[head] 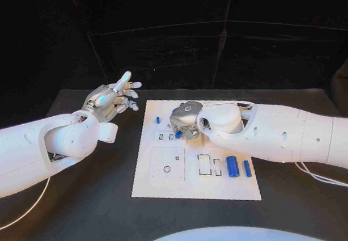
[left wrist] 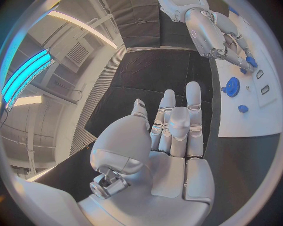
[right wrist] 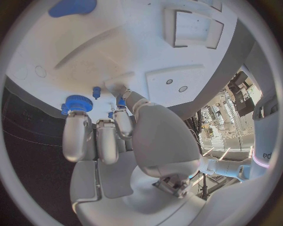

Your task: Assemble the parts on the task board

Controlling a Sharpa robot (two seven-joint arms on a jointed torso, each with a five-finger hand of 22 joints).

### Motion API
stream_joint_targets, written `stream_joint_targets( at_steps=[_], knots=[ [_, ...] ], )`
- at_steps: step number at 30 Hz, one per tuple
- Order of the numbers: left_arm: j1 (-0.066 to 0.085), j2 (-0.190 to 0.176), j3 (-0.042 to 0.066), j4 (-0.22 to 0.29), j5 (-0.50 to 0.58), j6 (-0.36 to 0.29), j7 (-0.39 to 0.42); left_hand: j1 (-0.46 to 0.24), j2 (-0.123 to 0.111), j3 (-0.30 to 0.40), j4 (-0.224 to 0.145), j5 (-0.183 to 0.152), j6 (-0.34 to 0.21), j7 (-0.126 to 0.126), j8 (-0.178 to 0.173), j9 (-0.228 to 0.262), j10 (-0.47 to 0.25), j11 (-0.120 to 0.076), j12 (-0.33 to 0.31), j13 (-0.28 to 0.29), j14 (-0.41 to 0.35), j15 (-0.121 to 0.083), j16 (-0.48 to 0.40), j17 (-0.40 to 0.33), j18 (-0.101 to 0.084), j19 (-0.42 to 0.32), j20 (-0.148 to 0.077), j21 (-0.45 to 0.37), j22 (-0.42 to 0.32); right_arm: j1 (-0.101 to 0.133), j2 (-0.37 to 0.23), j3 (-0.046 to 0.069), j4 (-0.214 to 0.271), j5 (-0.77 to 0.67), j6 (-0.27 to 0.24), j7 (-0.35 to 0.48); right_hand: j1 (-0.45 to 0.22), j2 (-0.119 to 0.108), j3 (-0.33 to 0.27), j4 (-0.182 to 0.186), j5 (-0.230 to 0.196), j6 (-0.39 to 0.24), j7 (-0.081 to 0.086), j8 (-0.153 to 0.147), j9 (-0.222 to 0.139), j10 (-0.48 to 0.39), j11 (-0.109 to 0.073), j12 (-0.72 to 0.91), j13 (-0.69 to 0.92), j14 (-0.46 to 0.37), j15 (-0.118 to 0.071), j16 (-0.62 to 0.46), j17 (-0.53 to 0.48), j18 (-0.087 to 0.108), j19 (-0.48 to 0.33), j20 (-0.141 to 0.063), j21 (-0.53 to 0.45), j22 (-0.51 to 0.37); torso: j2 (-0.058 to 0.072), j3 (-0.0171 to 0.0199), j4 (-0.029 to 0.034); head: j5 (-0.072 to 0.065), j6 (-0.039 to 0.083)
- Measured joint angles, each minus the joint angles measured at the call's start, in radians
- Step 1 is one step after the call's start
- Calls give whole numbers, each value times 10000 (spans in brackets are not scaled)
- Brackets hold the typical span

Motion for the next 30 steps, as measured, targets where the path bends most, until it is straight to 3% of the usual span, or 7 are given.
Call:
stream_joint_targets(
  at_steps=[14,30],
  knots=[
    [0,10,-1,-13,2,1,-32,37,-37,0,0,0,-38,35,0,0,14,14,-37,-9,0,0,0,7,-1,0,0,0,-6,2,14,0,16,-80,10,-4,-329,-326,-257,93,65,-53,49,-48,-84,-72,72,-47,-49,0,0,-53,-2,0,0,0,0,-10,0,-3,-3,-17,-15],
    [0,29,-1,-41,3,4,-75,38,-37,-28,-28,0,-39,34,0,0,16,16,-36,-25,0,0,0,5,-1,0,0,0,-14,-1,25,-4,17,-84,-97,20,-329,-433,-290,127,65,-292,168,-279,-135,-269,125,-395,-292,-37,37,-106,-4,-1,-75,74,-59,-158,-2,-1,-2,-13,-15]
  ],
)
